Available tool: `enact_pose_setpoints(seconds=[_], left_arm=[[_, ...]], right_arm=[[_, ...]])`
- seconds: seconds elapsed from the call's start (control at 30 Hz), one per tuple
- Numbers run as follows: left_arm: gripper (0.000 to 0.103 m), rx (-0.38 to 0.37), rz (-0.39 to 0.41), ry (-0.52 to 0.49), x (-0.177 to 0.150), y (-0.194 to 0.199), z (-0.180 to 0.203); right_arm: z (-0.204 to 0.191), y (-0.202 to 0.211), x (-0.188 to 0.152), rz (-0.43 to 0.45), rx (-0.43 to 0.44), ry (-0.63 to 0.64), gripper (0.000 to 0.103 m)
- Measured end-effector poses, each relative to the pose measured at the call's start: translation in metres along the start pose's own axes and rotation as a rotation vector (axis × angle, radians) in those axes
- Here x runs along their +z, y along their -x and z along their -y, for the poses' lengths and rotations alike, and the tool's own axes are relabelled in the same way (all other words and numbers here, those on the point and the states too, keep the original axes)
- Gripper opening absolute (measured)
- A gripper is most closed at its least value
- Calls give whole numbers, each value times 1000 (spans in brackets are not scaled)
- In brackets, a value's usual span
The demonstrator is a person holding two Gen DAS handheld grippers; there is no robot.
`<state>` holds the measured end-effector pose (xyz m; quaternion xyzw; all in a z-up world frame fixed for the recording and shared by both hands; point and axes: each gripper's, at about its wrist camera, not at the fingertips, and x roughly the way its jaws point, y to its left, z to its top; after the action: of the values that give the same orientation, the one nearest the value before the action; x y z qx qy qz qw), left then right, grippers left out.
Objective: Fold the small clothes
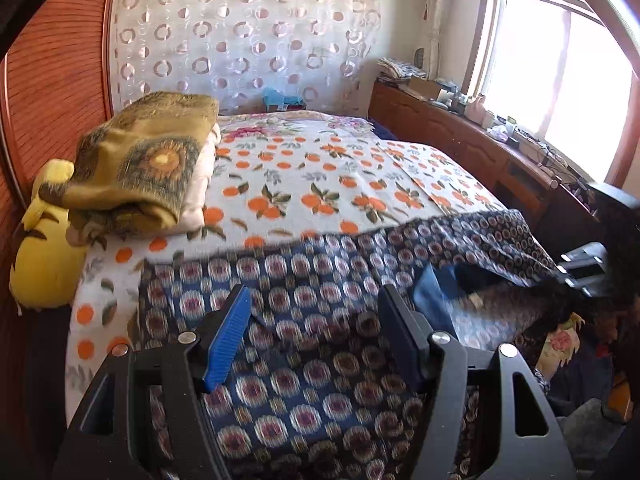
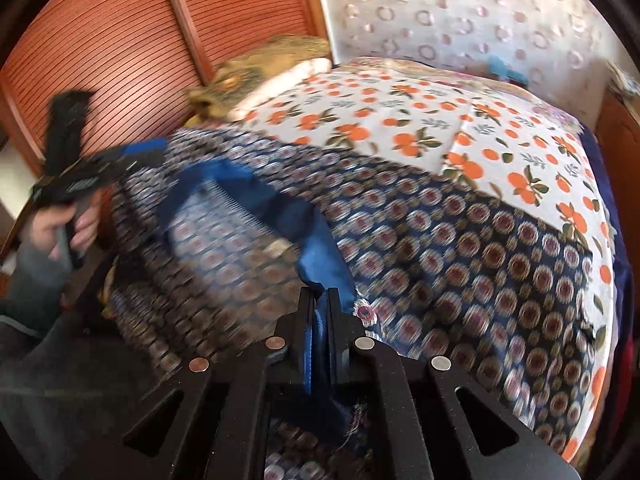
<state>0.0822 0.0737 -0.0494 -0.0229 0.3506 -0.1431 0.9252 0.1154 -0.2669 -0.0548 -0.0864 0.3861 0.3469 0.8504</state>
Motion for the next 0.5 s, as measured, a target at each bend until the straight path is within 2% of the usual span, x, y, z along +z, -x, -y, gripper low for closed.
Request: enact_pose_setpoints(seconds=[0.17, 0.23, 0.3, 0.5], left_arm=[[67, 13, -34, -28, 25, -22, -3], [67, -14, -58, -28, 29, -32, -3], [67, -47, -96, -8, 29, -44, -5], [67, -24, -170, -48, 9, -53, 5]], right_arm=[[-16, 32, -15, 10, 13, 20, 5], [-19, 44, -18, 15, 4, 27, 5], [-20, 58, -22, 24, -6, 30, 5], [-18, 86, -21, 82, -25, 54, 5]])
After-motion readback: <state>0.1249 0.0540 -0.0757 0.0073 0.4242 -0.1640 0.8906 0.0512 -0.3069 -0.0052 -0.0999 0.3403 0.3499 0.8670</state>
